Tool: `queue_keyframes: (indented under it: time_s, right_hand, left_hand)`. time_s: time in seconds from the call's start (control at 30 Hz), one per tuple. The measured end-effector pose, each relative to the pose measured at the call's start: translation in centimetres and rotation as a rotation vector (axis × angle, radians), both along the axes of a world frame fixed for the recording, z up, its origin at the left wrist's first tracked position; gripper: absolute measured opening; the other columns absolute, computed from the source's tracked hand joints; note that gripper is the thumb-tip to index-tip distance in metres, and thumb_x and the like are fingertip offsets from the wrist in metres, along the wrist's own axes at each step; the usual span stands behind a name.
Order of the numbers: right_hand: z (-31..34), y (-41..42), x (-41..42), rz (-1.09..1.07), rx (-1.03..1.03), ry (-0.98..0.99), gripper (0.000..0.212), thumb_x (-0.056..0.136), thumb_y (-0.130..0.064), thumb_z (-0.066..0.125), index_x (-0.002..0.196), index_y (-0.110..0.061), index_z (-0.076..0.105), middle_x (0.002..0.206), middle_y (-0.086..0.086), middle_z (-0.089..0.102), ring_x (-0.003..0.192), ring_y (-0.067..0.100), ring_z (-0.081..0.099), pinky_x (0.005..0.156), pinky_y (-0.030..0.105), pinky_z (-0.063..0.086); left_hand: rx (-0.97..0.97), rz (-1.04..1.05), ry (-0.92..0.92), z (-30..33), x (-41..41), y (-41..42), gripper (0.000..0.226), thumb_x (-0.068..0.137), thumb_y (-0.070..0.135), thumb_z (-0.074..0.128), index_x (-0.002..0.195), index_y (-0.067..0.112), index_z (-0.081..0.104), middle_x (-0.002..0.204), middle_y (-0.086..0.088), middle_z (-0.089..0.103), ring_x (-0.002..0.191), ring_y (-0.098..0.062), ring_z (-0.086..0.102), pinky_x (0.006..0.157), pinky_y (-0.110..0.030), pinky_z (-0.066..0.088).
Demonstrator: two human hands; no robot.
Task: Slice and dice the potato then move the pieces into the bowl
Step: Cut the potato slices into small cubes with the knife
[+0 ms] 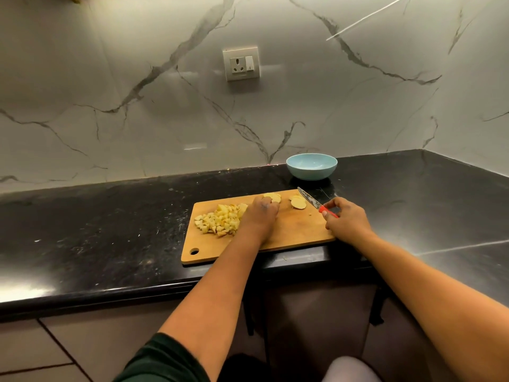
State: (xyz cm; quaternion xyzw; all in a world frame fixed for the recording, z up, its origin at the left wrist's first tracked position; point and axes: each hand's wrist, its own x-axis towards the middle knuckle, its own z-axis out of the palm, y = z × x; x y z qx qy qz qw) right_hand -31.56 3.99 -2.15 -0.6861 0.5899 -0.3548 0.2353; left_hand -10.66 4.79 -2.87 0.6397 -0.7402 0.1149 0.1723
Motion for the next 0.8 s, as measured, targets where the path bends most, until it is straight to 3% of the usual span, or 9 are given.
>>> queue_keyframes:
  time_s: [0.2,0.33,0.53,0.67,0.8]
  right_hand:
    - [-0.2,-0.1,0.2,0.013,-0.015,-0.058,0.015,0.093,-0.03,0.062,0.106,-0.024,0.059,0.098,0.003,0.067,0.085,0.016,0.064,0.078,0.035,0.055]
    - [-0.3,-0.1,0.8,0.018,0.023,-0.116,0.015,0.096,-0.03,0.058,0.109,-0.024,0.057,0.09,0.001,0.067,0.069,0.006,0.061,0.056,0.02,0.042]
    - [-0.9,-0.6,1.3,-0.017,0.073,-0.242,0.02,0.099,-0.032,0.053,0.116,-0.022,0.057,0.08,0.002,0.068,0.068,0.007,0.057,0.06,0.023,0.042]
    - [-1.1,-1.1,1.2,-0.031,0.099,-0.281,0.016,0.099,-0.032,0.053,0.113,-0.024,0.057,0.078,0.002,0.069,0.066,0.007,0.057,0.057,0.022,0.041]
    - [-1.4,-1.6,1.3,-0.042,0.113,-0.288,0.014,0.098,-0.032,0.054,0.11,-0.025,0.058,0.076,0.001,0.069,0.065,0.007,0.059,0.054,0.021,0.04]
  left_hand:
    - [-0.193,0.104,-0.038,0.7,0.7,0.1,0.023,0.1,0.013,0.049,0.111,0.014,0.07,0.096,-0.005,0.067,0.095,-0.02,0.052,0.081,-0.03,0.039]
    - [-0.108,0.168,-0.048,1.6,0.4,0.0,0.028,0.098,0.012,0.047,0.12,0.017,0.064,0.105,-0.005,0.064,0.104,-0.021,0.049,0.089,-0.034,0.041]
    - [0.022,0.205,0.146,2.6,-1.5,-1.9,0.04,0.095,0.039,0.057,0.127,0.016,0.055,0.121,-0.007,0.06,0.114,-0.024,0.05,0.095,-0.038,0.045]
    - [0.164,0.214,0.354,2.6,-3.6,-4.3,0.046,0.089,0.045,0.066,0.125,0.017,0.055,0.123,-0.007,0.06,0.116,-0.023,0.051,0.093,-0.038,0.051]
    - [0.218,0.291,0.407,2.2,-5.3,-5.7,0.054,0.084,0.049,0.071,0.125,0.017,0.056,0.124,-0.006,0.06,0.112,-0.023,0.054,0.086,-0.033,0.051]
